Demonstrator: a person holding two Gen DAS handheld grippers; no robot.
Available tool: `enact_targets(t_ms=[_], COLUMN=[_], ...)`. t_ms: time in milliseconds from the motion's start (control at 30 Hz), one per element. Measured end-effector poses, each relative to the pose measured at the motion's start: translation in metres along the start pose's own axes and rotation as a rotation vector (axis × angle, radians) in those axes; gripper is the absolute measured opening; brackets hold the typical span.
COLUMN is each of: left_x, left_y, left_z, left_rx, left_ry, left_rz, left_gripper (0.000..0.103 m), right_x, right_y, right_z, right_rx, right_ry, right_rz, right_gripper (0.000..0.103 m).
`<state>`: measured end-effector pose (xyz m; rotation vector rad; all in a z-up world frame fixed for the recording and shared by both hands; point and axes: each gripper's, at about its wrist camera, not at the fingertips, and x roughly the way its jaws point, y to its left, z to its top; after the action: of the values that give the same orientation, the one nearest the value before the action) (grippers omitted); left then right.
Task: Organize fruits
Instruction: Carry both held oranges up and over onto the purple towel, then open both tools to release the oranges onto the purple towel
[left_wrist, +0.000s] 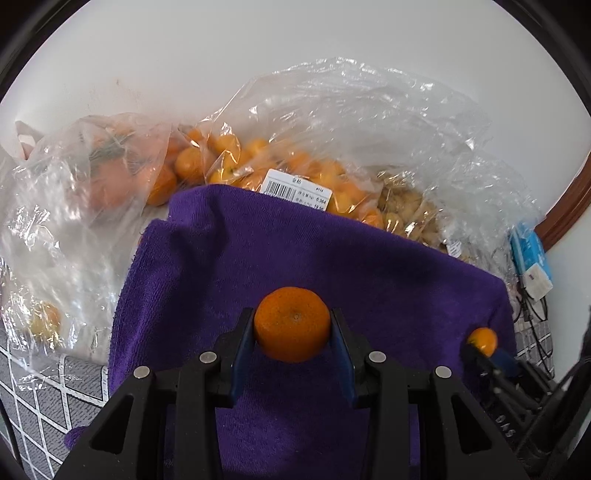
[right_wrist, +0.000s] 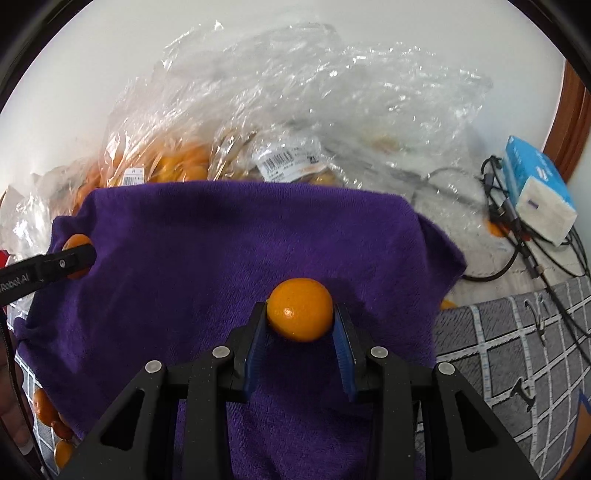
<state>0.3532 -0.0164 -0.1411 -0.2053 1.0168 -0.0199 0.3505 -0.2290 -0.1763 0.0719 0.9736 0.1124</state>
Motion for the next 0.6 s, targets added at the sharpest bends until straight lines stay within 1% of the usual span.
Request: enact_targets(t_ms=[67, 167, 367, 400, 433, 467, 533, 567, 600], left_x=[0.003, 0.007, 0.015, 0.017, 0.018, 0.02, 0.023, 0.024, 0.025], left_y=[-0.001, -0.001, 0.003, 0.006, 0.007, 0.007, 0.007, 0.006, 0.004], left_z=[-0.001, -0.002, 0.0, 0.002, 0.002, 0.001, 0.002, 0.002, 0.002], left_rx=[0.012, 0.015, 0.024, 0.026, 0.029, 0.029, 0.031, 0.035, 0.04], left_ry=[0.008, 0.022, 0.044, 0.047, 0.053, 0.059, 0.062, 0.063, 0.064], left_rz=[0.017, 0.035, 0.04, 0.041, 0.045, 0.05, 0.052, 0.054, 0.057], left_gripper=[0.037, 0.037, 0.038, 0.038, 0.038, 0.038, 0.038, 0.038, 0.039], right_x=[-0.001, 0.002, 0.004, 0.004, 0.004, 0.003, 0.001, -0.002, -0.004], right_y=[-0.001, -0.003, -0.005, -0.005, -0.005, -0.006, -0.009, -0.009, -0.008], right_z=[0.001, 0.001, 0.001, 0.001, 0.001, 0.002, 0.002, 0.002, 0.002], right_rx=[0.001, 0.005, 0.023, 0.027, 0.033, 0.041, 0.057, 0.062, 0.063], right_ry=[-0.005, 0.014, 0.03, 0.033, 0.034, 0.031, 0.022, 0.019, 0.018], right_rz=[-0.014, -0.02, -0.013, -0.009, -0.002, 0.003, 0.006, 0.012, 0.016], right_gripper=[0.035, 0.035, 0.037, 0.041, 0.047, 0.05, 0.059, 0.061, 0.066])
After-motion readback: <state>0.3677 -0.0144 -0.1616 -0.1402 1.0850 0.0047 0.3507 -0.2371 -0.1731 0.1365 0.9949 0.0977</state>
